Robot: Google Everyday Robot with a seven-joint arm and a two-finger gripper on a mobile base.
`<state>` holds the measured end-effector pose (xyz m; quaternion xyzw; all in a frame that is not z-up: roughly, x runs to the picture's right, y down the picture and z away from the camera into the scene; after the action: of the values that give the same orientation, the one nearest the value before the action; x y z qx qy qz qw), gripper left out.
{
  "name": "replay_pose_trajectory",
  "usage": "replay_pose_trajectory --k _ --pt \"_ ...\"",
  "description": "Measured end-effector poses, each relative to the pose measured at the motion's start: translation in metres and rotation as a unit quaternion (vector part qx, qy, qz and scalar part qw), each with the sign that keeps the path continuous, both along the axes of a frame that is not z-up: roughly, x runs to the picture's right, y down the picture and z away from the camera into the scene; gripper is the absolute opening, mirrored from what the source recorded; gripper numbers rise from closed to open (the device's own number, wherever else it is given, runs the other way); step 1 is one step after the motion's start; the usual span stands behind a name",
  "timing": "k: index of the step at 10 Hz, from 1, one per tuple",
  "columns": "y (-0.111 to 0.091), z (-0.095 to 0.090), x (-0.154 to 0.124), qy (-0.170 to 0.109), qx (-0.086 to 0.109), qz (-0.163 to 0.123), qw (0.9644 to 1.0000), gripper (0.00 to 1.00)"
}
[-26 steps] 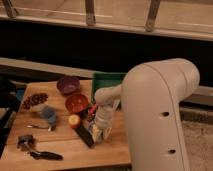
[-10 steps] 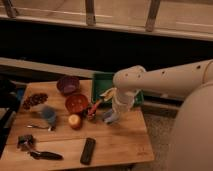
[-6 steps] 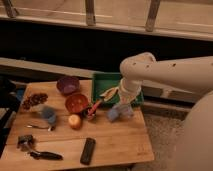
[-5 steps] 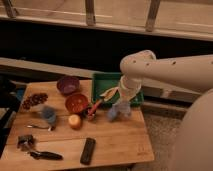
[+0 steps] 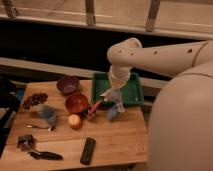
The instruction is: Place towel in purple bowl
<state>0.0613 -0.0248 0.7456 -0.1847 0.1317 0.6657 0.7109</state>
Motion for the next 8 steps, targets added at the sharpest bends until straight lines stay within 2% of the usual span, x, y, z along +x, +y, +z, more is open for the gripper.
replay_pose_trajectory --k 2,3,5,6,8 --pt "-0.013 0.009 -0.023 -0.025 0.004 -0.017 0.9995 0.0" --pt "-0.015 0.013 -0.043 -0.065 0.005 -0.035 0.9973 0.0" --pt "-0.013 0.016 -0.061 -0.11 0.007 -0.053 0.9925 0.0" --pt "-0.012 0.017 -0.068 -0.123 0.008 -0.06 0.9905 0.0" --pt "-0.012 0.017 -0.069 -0.125 0.008 -0.06 0.9903 0.0"
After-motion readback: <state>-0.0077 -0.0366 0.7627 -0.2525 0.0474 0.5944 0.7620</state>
